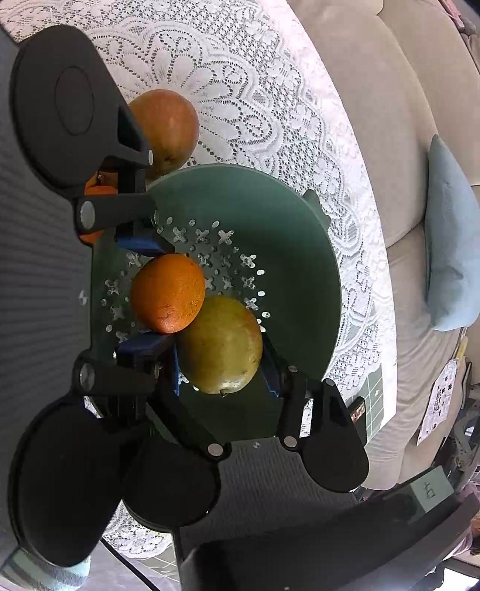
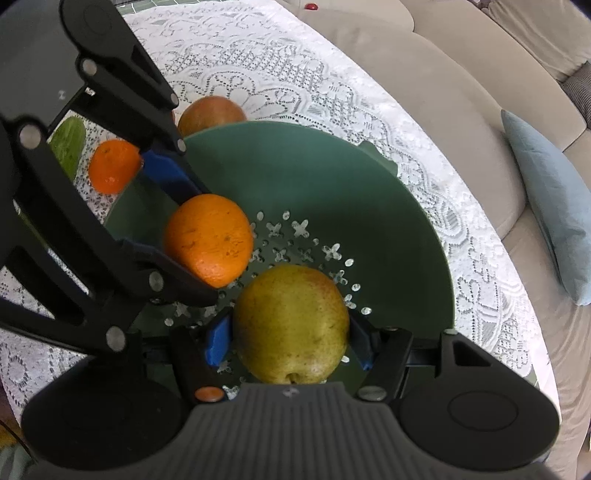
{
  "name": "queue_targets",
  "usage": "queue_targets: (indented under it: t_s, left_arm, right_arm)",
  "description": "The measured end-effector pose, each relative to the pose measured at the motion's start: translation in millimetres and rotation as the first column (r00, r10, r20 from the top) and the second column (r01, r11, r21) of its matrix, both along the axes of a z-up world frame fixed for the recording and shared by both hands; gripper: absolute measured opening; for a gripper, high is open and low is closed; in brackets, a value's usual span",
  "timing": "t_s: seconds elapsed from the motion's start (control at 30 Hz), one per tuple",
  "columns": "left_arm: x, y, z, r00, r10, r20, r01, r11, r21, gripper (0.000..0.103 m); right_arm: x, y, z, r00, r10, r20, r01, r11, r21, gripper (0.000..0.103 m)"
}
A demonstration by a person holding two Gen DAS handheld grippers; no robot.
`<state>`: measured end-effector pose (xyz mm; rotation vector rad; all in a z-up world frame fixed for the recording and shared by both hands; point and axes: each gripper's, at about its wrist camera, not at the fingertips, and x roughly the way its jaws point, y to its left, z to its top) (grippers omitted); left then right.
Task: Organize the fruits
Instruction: 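Carry the pear and orange over the green colander and open both grippers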
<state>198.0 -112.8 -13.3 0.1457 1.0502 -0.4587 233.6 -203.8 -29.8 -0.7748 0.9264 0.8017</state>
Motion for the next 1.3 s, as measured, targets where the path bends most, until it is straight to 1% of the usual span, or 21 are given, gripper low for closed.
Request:
queue_targets:
  t_s: [0.3, 0.43, 0.63, 0.8, 0.9, 1.03, 1.1, 1.17, 1.3]
  left_arm:
    - [2.4, -4.8, -5.7, 1.000, -0.013, -0.014, 0.014, 1.000, 0.019, 0.050]
    - [2.1, -4.7, -8.0, 1.000, -0.010, -0.005, 0.010, 1.000, 0.020, 0.050]
    - [1.1, -5.8, -8.7, 1.000, -0.014, 0.002, 0.014, 0.999, 0.029, 0.050]
    - [-0.4, -7.8, -10.0, 1.000, -0.020, 0.012, 0.019, 0.999, 0.042, 0.054]
    - [-1.0, -10.0, -10.6, 1.000, -0.026, 0.011, 0.026, 0.999, 0.046, 0.054]
    - [-2.3, -11.8, -9.2, 1.000, -0.028, 0.013, 0.028, 0.999, 0.038, 0.055]
    - [-2.1, -10.3, -7.2, 1.000, -0.017, 0.014, 0.016, 1.000, 0.022, 0.057]
    - [-3.1, -9.0, -4.4, 1.000, -0.011, 0.020, 0.010, 1.000, 0.012, 0.063]
    - [-6.5, -8.2, 0.2, 1.000, -0.003, 0.027, 0.003, 1.000, 0.005, 0.065]
  right_arm:
    - [2.9, 5.0, -9.2, 1.000, -0.008, -0.015, 0.007, 0.999, -0.034, 0.062]
    - [8.6, 5.8, -10.3, 1.000, -0.011, -0.025, 0.011, 0.999, -0.031, 0.062]
    - [11.2, 4.3, -11.4, 1.000, -0.006, -0.027, 0.005, 0.999, -0.052, 0.062]
    - [11.6, -0.1, -9.3, 1.000, -0.010, -0.028, 0.008, 0.998, -0.063, 0.062]
    - [11.5, -2.5, -6.7, 1.000, -0.012, -0.022, 0.010, 0.997, -0.070, 0.063]
    - [10.2, -6.4, 2.9, 1.000, -0.002, 0.023, 0.004, 0.997, -0.080, 0.064]
    - [11.7, -9.2, 7.4, 1.000, -0.011, 0.025, 0.013, 0.997, -0.076, 0.067]
    - [11.3, -11.2, 10.4, 0.999, -0.016, 0.030, 0.019, 0.997, -0.075, 0.068]
    - [8.2, -12.2, 14.8, 0.999, -0.015, 0.047, 0.019, 0.997, -0.070, 0.068]
